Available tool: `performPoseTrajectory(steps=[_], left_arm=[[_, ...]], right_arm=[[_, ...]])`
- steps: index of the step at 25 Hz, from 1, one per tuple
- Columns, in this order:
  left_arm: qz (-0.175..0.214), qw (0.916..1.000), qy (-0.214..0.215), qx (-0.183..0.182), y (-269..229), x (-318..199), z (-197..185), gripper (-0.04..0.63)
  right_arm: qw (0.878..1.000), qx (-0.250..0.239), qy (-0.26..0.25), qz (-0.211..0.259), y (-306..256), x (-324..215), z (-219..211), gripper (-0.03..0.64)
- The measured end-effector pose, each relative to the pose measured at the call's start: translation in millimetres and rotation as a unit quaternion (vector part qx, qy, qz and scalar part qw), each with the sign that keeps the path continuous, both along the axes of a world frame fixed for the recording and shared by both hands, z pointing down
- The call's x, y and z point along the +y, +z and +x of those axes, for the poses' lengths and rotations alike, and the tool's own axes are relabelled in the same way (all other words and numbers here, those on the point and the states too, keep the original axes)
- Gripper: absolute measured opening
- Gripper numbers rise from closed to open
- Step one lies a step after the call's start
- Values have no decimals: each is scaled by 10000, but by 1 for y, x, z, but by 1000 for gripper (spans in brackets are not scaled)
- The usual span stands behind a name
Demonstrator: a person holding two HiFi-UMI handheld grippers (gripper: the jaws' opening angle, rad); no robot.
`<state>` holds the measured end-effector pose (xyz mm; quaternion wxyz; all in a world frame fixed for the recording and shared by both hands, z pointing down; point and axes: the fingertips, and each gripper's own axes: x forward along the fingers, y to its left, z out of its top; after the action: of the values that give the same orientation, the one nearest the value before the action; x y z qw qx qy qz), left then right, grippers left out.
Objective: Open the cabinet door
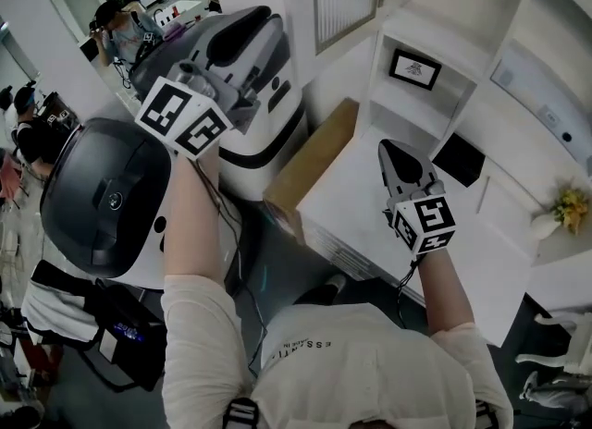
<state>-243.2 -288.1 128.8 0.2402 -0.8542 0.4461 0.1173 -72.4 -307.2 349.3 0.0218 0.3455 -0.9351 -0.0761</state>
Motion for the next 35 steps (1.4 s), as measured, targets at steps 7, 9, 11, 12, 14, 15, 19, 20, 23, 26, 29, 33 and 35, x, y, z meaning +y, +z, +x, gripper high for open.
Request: performPoseTrajectory(steps=[7, 9, 11, 12, 14, 15, 19, 20, 23, 26, 29, 33, 35], left_arm=[[-360, 9993, -133, -20, 69, 14, 45, 72], [-509, 9987, -48, 56, 90, 18, 63, 67], [-627, 9979, 34, 132, 107, 20, 80, 50], [-680, 9976, 70, 134, 114, 20, 88, 44], [-814, 9966, 124, 50, 129, 18, 106, 37], [-892, 9959, 149, -3, 137, 16, 114, 33], [-1166, 9926, 303, -131, 164, 5, 145, 3], [-1250, 9913, 379, -140, 171, 0, 152, 3], [-1489, 9867, 632, -154, 189, -13, 174, 2], [-1625, 9843, 659, -212, 202, -23, 187, 2], [-1707, 9820, 703, -395, 215, -31, 203, 2], [-1783, 9789, 855, -505, 226, -39, 218, 2], [-1779, 9783, 872, -608, 227, -42, 222, 2]], right_arm=[[9996, -126, 125, 220, -8, 30, 24, 15], [9994, -109, 188, 284, -7, 37, 35, 15], [9990, -77, 303, 329, -6, 39, 47, 15], [9987, -70, 378, 346, -5, 39, 54, 15], [9978, -118, 559, 336, -3, 37, 68, 15], [9972, -166, 655, 318, -3, 35, 75, 15], [9942, -334, 985, 271, -3, 27, 99, 15], [9932, -349, 1076, 277, -3, 26, 105, 15], [9894, -380, 1359, 337, -4, 22, 122, 15], [9873, -460, 1480, 354, -3, 15, 135, 15], [9847, -557, 1612, 370, -3, 9, 147, 15], [9821, -426, 1769, 477, 0, 2, 156, 15], [9821, -399, 1761, 544, 0, 1, 157, 15]])
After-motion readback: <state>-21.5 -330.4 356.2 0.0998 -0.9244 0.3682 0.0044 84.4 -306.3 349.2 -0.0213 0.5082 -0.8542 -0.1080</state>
